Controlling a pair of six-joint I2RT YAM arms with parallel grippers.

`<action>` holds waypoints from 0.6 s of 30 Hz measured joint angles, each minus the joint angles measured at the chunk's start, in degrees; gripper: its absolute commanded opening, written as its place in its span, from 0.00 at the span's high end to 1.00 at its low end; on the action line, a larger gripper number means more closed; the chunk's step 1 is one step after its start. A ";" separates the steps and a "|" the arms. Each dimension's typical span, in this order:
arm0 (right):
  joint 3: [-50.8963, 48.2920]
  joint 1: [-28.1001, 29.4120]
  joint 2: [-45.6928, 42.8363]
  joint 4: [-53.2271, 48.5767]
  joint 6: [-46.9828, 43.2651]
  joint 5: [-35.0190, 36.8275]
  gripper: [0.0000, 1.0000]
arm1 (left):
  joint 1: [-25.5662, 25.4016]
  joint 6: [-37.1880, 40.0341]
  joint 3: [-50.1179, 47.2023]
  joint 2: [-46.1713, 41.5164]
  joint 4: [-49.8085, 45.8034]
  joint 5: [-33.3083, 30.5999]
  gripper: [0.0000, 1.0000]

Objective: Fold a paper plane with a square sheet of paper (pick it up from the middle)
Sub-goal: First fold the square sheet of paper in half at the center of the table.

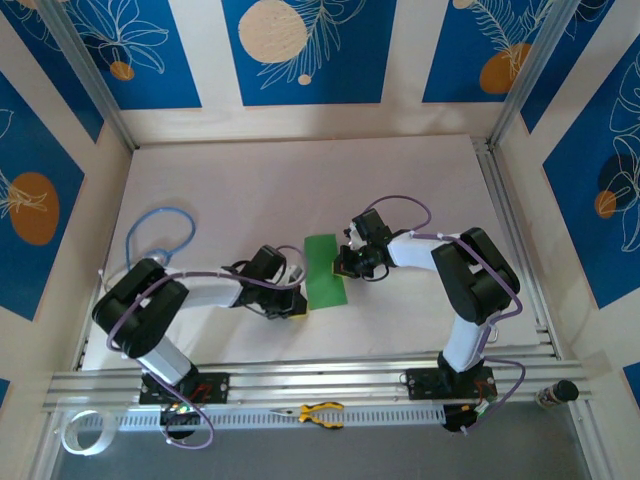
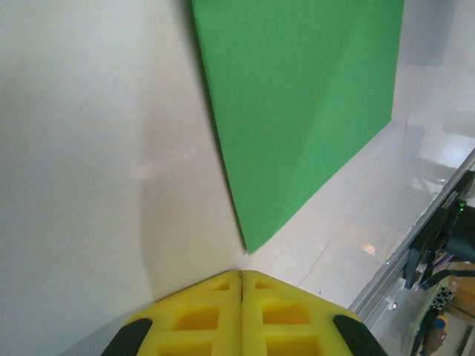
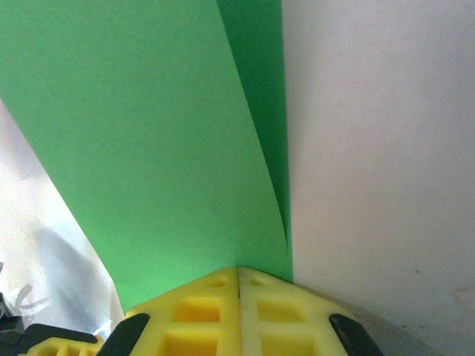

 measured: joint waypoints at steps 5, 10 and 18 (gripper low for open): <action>0.07 0.00 0.00 -0.15 -1.31 -0.07 1.00 | 0.13 1.03 2.62 -5.66 -3.67 -2.75 1.00; 1.14 -0.07 0.50 -1.33 -4.20 -0.48 1.00 | 2.91 1.53 9.75 -4.72 -3.58 -3.69 1.00; 3.63 -0.17 2.01 -4.09 -8.24 -1.31 1.00 | 8.39 1.33 16.85 6.51 -0.35 -4.00 1.00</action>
